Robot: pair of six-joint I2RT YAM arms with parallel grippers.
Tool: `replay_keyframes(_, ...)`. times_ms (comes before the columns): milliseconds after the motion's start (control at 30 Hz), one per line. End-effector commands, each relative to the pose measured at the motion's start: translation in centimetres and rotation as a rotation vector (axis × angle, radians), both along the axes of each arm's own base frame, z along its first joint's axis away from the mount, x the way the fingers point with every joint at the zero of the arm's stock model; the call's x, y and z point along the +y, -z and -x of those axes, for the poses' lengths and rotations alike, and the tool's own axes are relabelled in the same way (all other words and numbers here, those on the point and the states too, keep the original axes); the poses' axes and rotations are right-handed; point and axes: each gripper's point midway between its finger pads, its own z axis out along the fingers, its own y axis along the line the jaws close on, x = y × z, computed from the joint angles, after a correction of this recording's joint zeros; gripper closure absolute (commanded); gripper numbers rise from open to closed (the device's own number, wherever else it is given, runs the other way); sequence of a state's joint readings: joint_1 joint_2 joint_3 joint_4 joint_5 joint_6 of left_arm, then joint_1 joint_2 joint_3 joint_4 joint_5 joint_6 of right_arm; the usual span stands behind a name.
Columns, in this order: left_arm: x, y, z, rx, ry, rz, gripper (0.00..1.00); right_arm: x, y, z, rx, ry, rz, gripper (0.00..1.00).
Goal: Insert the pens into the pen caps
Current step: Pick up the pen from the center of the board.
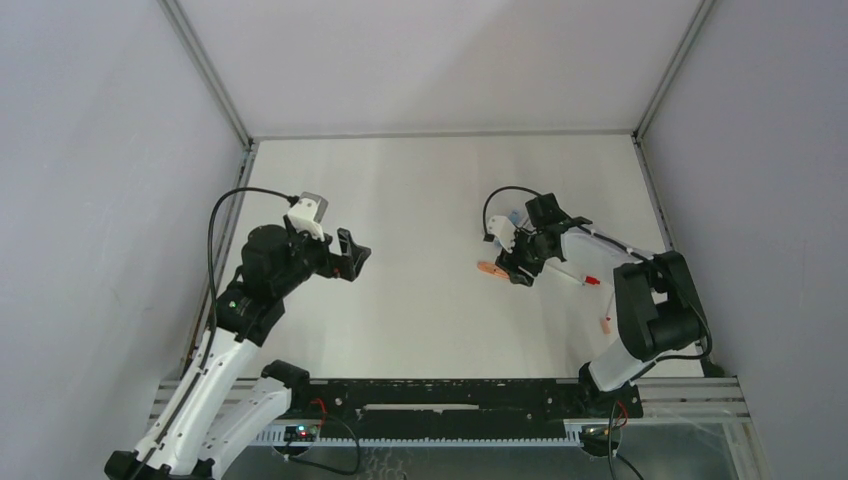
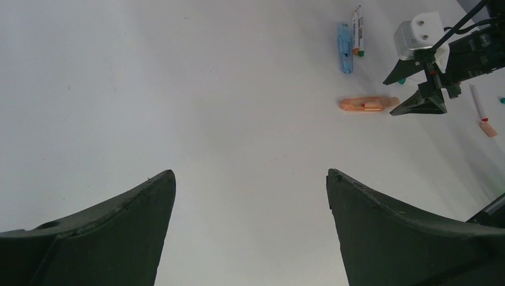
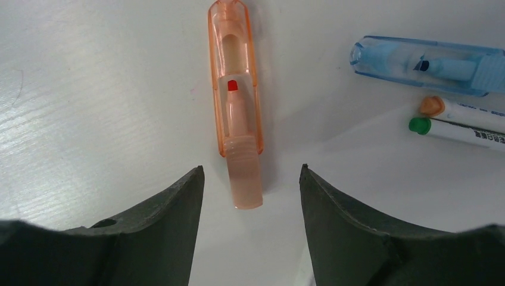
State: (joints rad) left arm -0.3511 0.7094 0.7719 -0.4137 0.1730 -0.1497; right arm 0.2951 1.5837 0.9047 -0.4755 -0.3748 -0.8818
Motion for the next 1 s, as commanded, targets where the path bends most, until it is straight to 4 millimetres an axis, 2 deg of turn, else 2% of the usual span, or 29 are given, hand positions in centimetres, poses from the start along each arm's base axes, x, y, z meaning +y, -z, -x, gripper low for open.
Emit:
replay_keyframes(0,-0.2,0.3,-0.1,-0.001,0.016,0.009,0.00,0.4,-0.4,-1.3,-0.026,0.020,0.003,0.33)
replay_keyframes(133,-0.1,0.2,0.0,-0.008,0.012,0.011,0.00,0.8,0.3,-0.8,-0.003,0.005,0.017,0.36)
replay_keyframes(300,-0.1,0.2,0.0,-0.010,0.013,0.013,0.00,0.3,1.2,-0.7,0.013,0.013,0.052,0.40)
replay_keyframes(600,0.1,-0.2,0.2,-0.024,0.007,0.016,0.00,0.6,2.6,0.5,0.036,-0.036,0.107,0.53)
replay_keyframes(867,0.2,-0.4,0.3,-0.036,0.008,0.020,0.00,1.3,2.5,1.2,0.034,-0.073,0.101,0.69)
replay_keyframes(967,0.1,-0.6,0.4,-0.044,0.011,0.024,0.00,1.5,2.0,1.3,0.022,-0.077,0.087,0.78)
